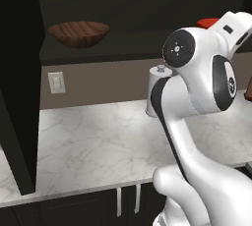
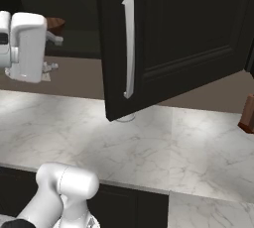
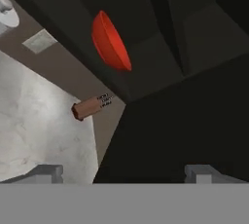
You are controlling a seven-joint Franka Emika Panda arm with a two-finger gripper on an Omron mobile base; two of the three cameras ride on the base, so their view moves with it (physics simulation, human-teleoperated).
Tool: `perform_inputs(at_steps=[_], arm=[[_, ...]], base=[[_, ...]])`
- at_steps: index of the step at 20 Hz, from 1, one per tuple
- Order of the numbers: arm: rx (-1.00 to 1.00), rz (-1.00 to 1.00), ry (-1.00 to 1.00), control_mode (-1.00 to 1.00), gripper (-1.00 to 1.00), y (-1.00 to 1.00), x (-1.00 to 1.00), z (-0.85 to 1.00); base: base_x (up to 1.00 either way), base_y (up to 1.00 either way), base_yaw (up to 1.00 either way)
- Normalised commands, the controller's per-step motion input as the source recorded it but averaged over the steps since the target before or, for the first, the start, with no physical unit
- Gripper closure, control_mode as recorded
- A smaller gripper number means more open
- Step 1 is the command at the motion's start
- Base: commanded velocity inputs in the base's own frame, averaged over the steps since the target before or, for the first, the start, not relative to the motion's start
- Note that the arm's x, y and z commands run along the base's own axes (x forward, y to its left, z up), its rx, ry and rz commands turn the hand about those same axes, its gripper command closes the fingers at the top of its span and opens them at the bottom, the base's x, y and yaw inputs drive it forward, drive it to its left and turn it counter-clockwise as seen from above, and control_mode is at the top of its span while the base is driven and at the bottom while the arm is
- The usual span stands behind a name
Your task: Move the bowls from the cabinet to the plates on the dining table.
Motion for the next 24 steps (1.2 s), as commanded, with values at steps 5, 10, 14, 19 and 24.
perform_inputs(at_steps=[5,10,14,19,24], arm=[[0.0,-0.32,0.0,-1.0,-1.0,-0.35,0.0,0.0],[0.0,-0.27,0.0,-1.0,-1.0,-0.33,0.01,0.02],[0.0,-0.16,0.0,-1.0,-1.0,-0.37,0.17,0.09],[0.0,-0.07,0.01,-1.0,-1.0,-0.44,0.48,0.03],[0.0,-0.03,0.0,-1.0,-1.0,-0.27,0.75,0.0]], base=[[0.0,0.0,0.0],[0.0,0.0,0.0],[0.0,0.0,0.0],[0.0,0.0,0.0],[0.0,0.0,0.0]])
